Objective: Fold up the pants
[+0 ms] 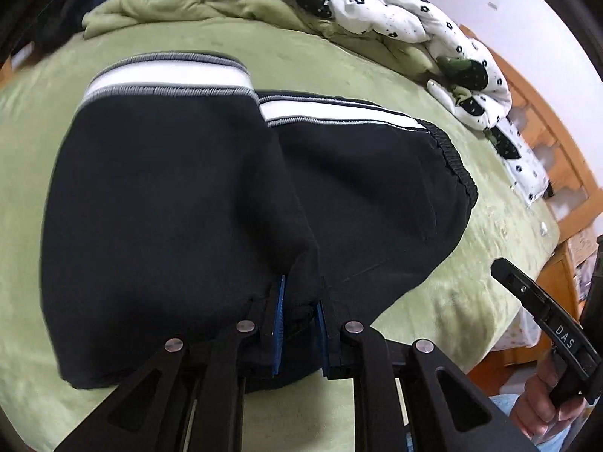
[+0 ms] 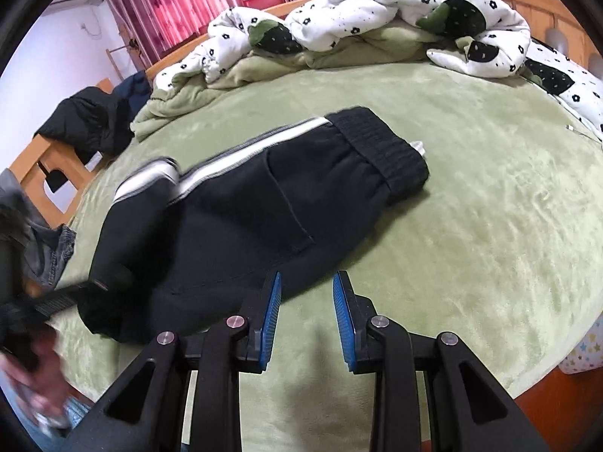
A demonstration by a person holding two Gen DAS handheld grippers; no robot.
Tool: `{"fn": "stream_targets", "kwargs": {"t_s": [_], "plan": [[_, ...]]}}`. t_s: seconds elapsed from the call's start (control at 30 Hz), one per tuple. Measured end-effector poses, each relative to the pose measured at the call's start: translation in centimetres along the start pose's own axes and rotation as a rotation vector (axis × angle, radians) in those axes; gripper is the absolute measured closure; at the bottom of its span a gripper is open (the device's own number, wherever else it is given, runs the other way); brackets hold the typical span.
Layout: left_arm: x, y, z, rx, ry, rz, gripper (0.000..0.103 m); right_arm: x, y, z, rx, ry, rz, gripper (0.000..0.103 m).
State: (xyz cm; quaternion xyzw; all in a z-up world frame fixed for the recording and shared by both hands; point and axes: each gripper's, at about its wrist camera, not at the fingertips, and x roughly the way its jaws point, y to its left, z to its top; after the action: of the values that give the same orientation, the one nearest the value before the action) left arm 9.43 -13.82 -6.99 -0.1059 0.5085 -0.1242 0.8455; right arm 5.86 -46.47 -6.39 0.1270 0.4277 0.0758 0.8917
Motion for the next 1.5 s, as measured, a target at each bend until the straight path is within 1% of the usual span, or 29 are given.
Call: {"fn": "stream_targets", "kwargs": {"t_s": [0.03, 0.07, 0.1, 0.13, 0.17, 0.2, 0.27, 0.3, 0.37, 0.47, 0.53, 0.57, 0.6, 0.63, 0.67, 0.73, 0.77, 0.8, 0.83, 0.87, 0.93, 0.97, 1.0, 1.1, 1.17, 1.23, 1.33, 1.37, 1.5], "plan": [[-0.6, 0.3, -0.3, 0.005, -0.01, -0.026, 0.081, 0.0, 0.4, 0.1, -0.002, -0.002, 0.005, 0.073], [-1.6, 0.6, -0.5, 0.012, -0.008, -0.083, 0.074, 0.2, 0.9, 0.2, -0.006, 0.001, 0.013, 0.073], [-2.6, 1.1, -0.6, 0.015, -0.001, -0.135, 0.073, 0.5, 1.5, 0.2, -0.013, 0.007, 0.021, 0.073], [-3.9, 1.6, -0.7, 0.016, -0.004, -0.159, 0.073, 0.7, 1.9, 0.2, -0.017, 0.01, 0.024, 0.073], [-5.2, 2.2, -0.8, 0.018, -0.023, -0.148, 0.072, 1.1, 2.7, 0.3, -0.029, 0.016, 0.035, 0.073], [-6.7, 3.2, -0.9, 0.021, -0.059, -0.106, 0.064, 1.6, 3.6, 0.4, -0.044, 0.024, 0.053, 0.073], [-9.0, 5.2, -1.2, 0.024, -0.123, -0.004, 0.052, 2.6, 5.0, 0.6, -0.068, 0.041, 0.087, 0.073], [-9.8, 6.3, -1.4, 0.021, -0.145, 0.051, 0.052, 3.2, 5.9, 0.7, -0.078, 0.053, 0.113, 0.073], [-11.1, 9.3, -2.1, -0.015, -0.181, 0.1, 0.052, 4.7, 8.1, 0.8, -0.092, 0.085, 0.17, 0.073], [-12.3, 14.1, -3.3, -0.127, -0.203, 0.089, 0.052, 7.0, 11.3, 0.5, -0.09, 0.127, 0.242, 0.072], [-12.2, 16.4, -3.6, -0.187, -0.212, 0.073, 0.052, 8.2, 12.7, 0.3, -0.088, 0.144, 0.263, 0.07], [-12.2, 17.6, -4.0, -0.222, -0.209, 0.082, 0.052, 8.8, 13.4, 0.1, -0.077, 0.152, 0.28, 0.069], [-12.1, 18.5, -4.0, -0.245, -0.205, 0.103, 0.052, 9.3, 13.9, 0.0, -0.066, 0.158, 0.294, 0.067], [-11.8, 18.8, -4.0, -0.26, -0.208, 0.122, 0.052, 9.9, 14.4, -0.1, -0.059, 0.17, 0.303, 0.059], [-11.8, 19.3, -4.1, -0.271, -0.214, 0.13, 0.052, 10.8, 15.1, 0.0, -0.055, 0.178, 0.291, 0.059], [-11.6, 19.9, -4.0, -0.296, -0.209, 0.113, 0.052, 11.9, 15.9, 0.1, -0.055, 0.184, 0.277, 0.059], [-11.6, 20.2, -4.0, -0.309, -0.205, 0.102, 0.052, 12.7, 16.3, 0.3, -0.047, 0.195, 0.268, 0.063], [-11.5, 20.4, -3.9, -0.324, -0.203, 0.087, 0.052, 13.2, 16.5, 0.6, -0.043, 0.202, 0.261, 0.085], [-11.6, 20.5, -3.9, -0.337, -0.201, 0.068, 0.052, 13.3, 16.7, 1.0, -0.045, 0.198, 0.27, 0.085], [-11.4, 20.1, -3.6, -0.341, -0.201, 0.053, 0.052, 12.9, 17.1, 1.5, -0.072, 0.17, 0.288, 0.085], [-11.3, 19.4, -3.3, -0.337, -0.202, 0.042, 0.052, 11.1, 18.1, 2.2, -0.155, 0.08, 0.274, 0.086], [-11.2, 18.8, -3.1, -0.329, -0.204, 0.042, 0.052, 9.6, 18.7, 2.6, -0.211, 0.015, 0.27, 0.086], [-11.1, 18.1, -3.0, -0.319, -0.205, 0.045, 0.052, 8.8, 18.8, 2.9, -0.227, -0.015, 0.276, 0.086], [-10.3, 16.0, -2.5, -0.281, -0.193, 0.046, 0.052, 5.9, 17.6, 4.2, -0.241, -0.119, 0.272, 0.087], [-9.6, 14.2, -2.4, -0.243, -0.177, 0.057, 0.052, 3.9, 15.8, 5.4, -0.291, -0.181, 0.192, 0.087], [-9.0, 12.5, -2.2, -0.208, -0.16, 0.051, 0.052, 2.2, 13.5, 6.5, -0.301, -0.233, 0.136, 0.087], [-8.2, 9.8, -2.0, -0.171, -0.138, 0.011, 0.052, 0.8, 7.7, 8.5, -0.286, -0.245, 0.04, 0.087], [-7.8, 8.8, -2.0, -0.153, -0.129, 0.004, 0.052, 0.9, 5.1, 8.9, -0.27, -0.248, -0.02, 0.087], [-6.1, 4.7, -2.6, -0.041, -0.063, -0.018, 0.052, 2.4, -1.7, 8.4, -0.218, -0.226, -0.141, 0.087]]}}
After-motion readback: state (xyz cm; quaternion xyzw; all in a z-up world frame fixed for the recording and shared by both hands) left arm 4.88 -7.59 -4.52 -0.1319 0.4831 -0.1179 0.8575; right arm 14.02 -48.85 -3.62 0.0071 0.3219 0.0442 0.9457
